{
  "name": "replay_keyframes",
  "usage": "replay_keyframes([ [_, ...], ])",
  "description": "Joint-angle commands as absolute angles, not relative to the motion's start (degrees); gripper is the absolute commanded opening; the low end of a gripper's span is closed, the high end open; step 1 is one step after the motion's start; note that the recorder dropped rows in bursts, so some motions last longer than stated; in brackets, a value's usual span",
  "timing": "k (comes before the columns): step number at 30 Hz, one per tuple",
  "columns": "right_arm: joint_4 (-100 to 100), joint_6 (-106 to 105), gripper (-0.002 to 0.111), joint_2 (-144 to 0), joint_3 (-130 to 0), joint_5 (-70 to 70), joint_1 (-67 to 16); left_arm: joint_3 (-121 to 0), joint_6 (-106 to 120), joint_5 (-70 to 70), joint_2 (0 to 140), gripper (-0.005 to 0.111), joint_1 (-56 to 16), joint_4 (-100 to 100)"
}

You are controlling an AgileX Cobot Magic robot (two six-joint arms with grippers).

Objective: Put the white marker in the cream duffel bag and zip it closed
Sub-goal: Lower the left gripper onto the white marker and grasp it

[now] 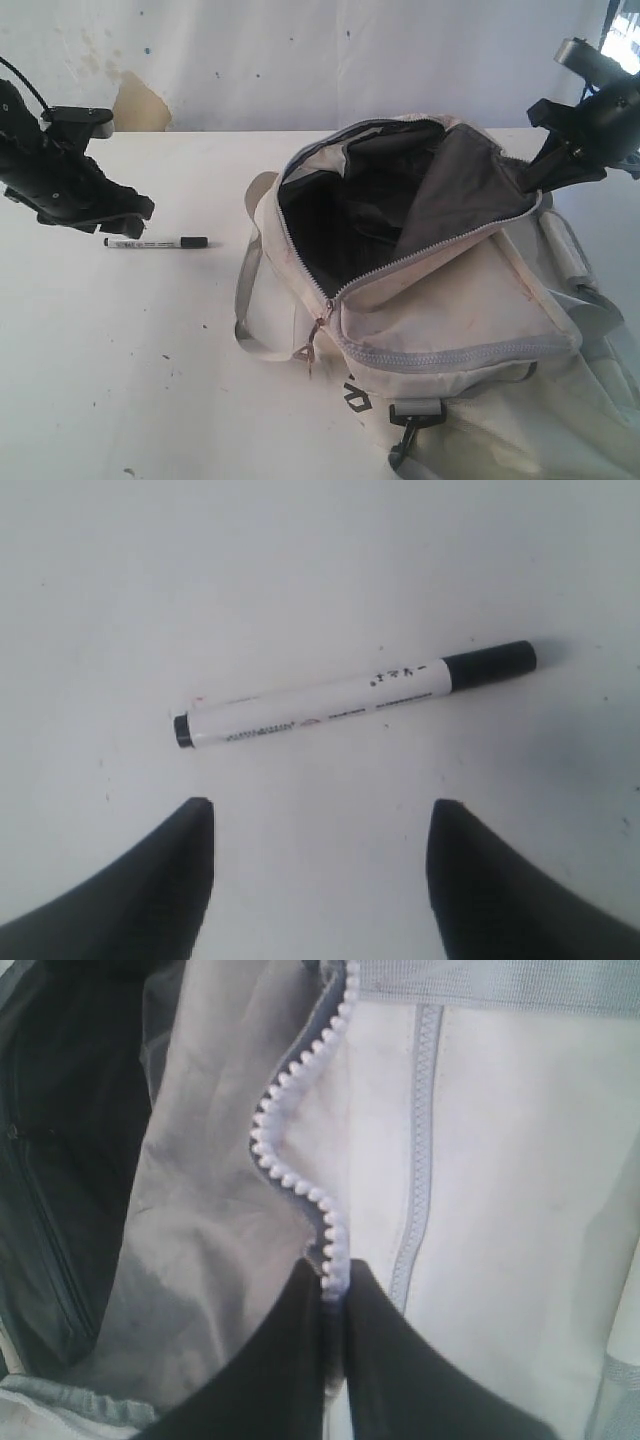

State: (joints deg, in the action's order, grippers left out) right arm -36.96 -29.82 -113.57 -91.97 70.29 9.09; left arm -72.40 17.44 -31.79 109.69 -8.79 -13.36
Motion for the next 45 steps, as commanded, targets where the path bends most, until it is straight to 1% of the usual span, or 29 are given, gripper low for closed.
replay_keyframes([
  [1, -36.2, -29.8, 0.000, -112.8, -91.9, 70.0, 9.7, -72.8, 30.8, -29.0, 110.9, 0.065, -8.7, -14.3],
  [5, -36.2, -29.8, 0.000, -112.8, -91.9, 70.0, 9.7, -72.8, 44.4, -24.1, 112.0, 0.066, -8.7, -17.9],
  [10, -36.2, -29.8, 0.000, -112.8, -91.9, 70.0, 9.7, -72.8, 52.0, -23.8, 113.7, 0.066, -8.7, -22.7],
  [15, -36.2, -29.8, 0.000, -112.8, -91.9, 70.0, 9.7, -72.9, 52.3, -23.4, 114.3, 0.066, -8.7, -25.5],
  [25, -36.2, -29.8, 0.000, -112.8, -91.9, 70.0, 9.7, -81.3, 48.2, -35.6, 117.0, 0.066, -8.7, -25.2],
  [29, -36.2, -29.8, 0.000, -112.8, -91.9, 70.0, 9.7, -82.7, 48.3, -34.8, 118.7, 0.066, -8.7, -22.4],
  [35, -36.2, -29.8, 0.000, -112.8, -91.9, 70.0, 9.7, -82.7, 53.9, -34.0, 121.3, 0.066, -8.7, -22.7],
  [40, -36.2, -29.8, 0.000, -112.8, -91.9, 70.0, 9.7, -82.7, 54.0, -34.5, 123.6, 0.065, -8.7, -23.1],
  [41, -36.2, -29.8, 0.000, -112.8, -91.9, 70.0, 9.7, -82.7, 54.0, -34.6, 123.6, 0.063, -8.7, -23.1],
  [42, -36.2, -29.8, 0.000, -112.8, -91.9, 70.0, 9.7, -82.7, 54.0, -34.4, 123.6, 0.056, -8.7, -23.1],
  [43, -36.2, -29.8, 0.000, -112.8, -91.9, 70.0, 9.7, -82.7, 54.0, -34.4, 123.6, 0.048, -8.7, -23.1],
  [44, -36.2, -29.8, 0.000, -112.8, -91.9, 70.0, 9.7, -82.7, 54.0, -34.5, 123.6, 0.035, -8.7, -23.1],
  [45, -36.2, -29.8, 0.000, -112.8, -91.9, 70.0, 9.7, -82.7, 54.0, -34.7, 123.6, 0.029, -8.7, -23.1],
])
